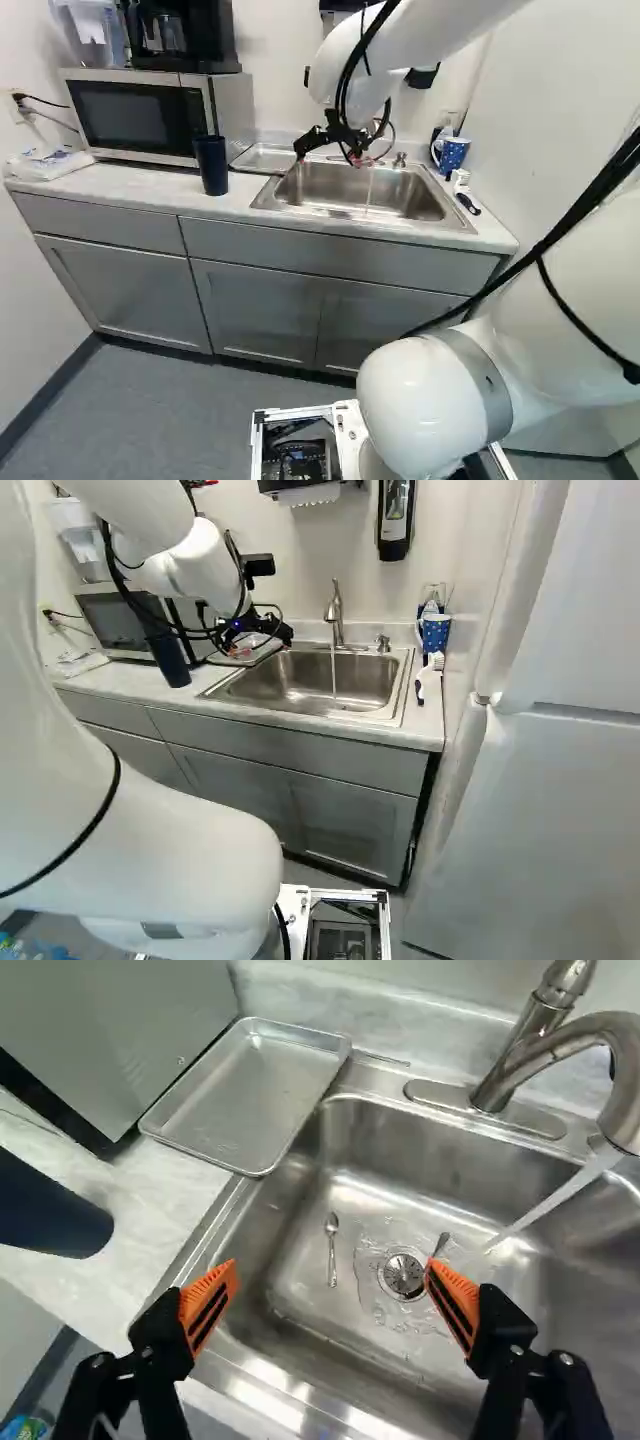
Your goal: Rinse the cup and place it in the tray
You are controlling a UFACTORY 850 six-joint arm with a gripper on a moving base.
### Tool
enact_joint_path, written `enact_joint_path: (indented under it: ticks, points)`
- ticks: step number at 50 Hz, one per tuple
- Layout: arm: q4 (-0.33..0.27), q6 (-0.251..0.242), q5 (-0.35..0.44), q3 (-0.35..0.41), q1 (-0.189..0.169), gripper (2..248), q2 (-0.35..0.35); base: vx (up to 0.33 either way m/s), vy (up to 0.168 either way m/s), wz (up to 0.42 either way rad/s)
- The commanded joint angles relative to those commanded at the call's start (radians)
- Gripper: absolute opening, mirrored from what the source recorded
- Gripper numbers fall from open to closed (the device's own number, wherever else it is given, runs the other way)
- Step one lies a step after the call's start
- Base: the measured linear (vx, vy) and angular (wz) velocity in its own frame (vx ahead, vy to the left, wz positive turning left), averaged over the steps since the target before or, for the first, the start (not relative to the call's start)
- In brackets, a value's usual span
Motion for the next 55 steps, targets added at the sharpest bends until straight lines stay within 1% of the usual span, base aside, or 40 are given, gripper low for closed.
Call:
enact_joint_path:
  ticks: [17,55]
  points:
    - [0.0,0.0,0.0,-0.009,0.062,247,-0.01,0.0,0.0,0.0]
    - [0.0,0.0,0.0,-0.054,0.196,247,-0.06,0.0,0.0,0.0]
